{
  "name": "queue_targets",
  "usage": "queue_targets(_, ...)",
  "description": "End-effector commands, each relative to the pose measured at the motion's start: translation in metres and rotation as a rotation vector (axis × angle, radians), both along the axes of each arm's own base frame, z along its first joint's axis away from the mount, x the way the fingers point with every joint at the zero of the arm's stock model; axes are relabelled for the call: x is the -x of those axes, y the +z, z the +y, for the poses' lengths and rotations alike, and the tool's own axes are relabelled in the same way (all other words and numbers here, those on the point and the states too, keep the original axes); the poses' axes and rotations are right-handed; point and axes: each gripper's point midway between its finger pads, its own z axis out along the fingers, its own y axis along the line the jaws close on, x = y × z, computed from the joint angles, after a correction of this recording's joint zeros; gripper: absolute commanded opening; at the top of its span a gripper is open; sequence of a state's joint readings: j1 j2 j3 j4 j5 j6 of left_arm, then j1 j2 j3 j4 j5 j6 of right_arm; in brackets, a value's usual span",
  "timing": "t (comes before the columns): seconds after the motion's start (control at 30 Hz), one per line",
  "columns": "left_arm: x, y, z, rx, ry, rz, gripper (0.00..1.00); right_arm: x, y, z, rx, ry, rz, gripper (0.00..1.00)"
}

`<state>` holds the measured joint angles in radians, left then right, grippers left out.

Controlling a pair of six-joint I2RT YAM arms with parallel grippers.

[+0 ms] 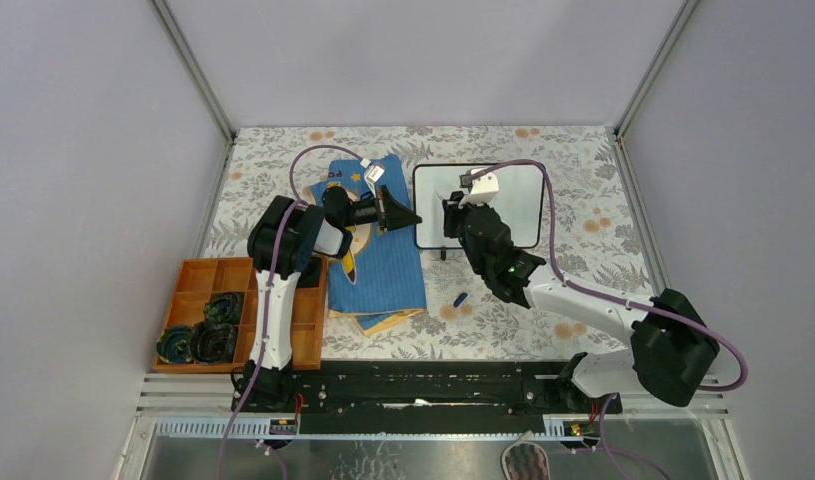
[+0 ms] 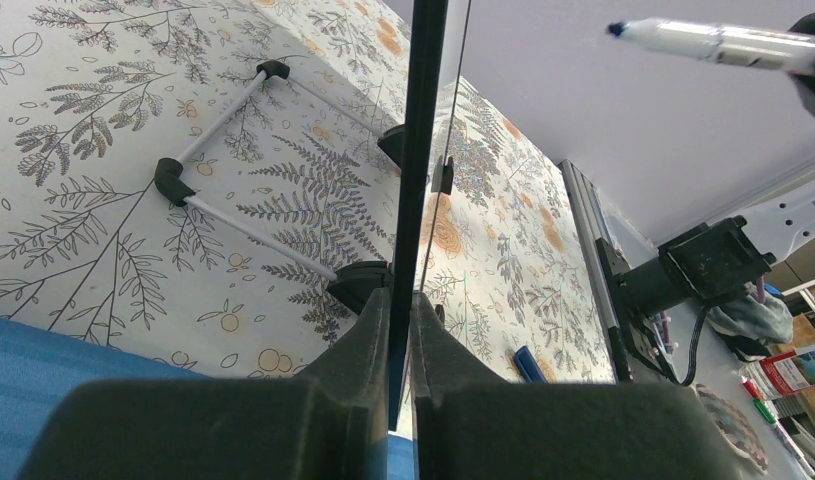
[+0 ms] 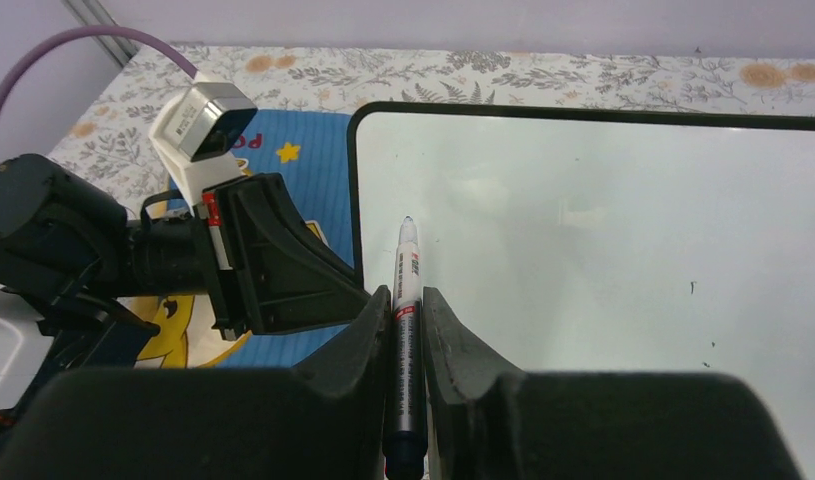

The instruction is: Write a sentence on the whiteboard

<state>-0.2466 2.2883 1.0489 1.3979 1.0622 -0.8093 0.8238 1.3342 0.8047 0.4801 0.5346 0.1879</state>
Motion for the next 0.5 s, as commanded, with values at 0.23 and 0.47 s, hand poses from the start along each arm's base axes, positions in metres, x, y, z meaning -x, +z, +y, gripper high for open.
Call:
queue_targets(0.23,-0.004,-0.008,0.008,0.003,0.025,0.043,0.00,-0.020,0.038,0.013,-0.128,-0.058,-0.089,0.00)
queue_targets(0.47,-0.004,-0.010,0.008,0.002,0.025,0.047,0.00,-0.033,0.035,0.010,-0.144,-0.086,-0.078,0.00)
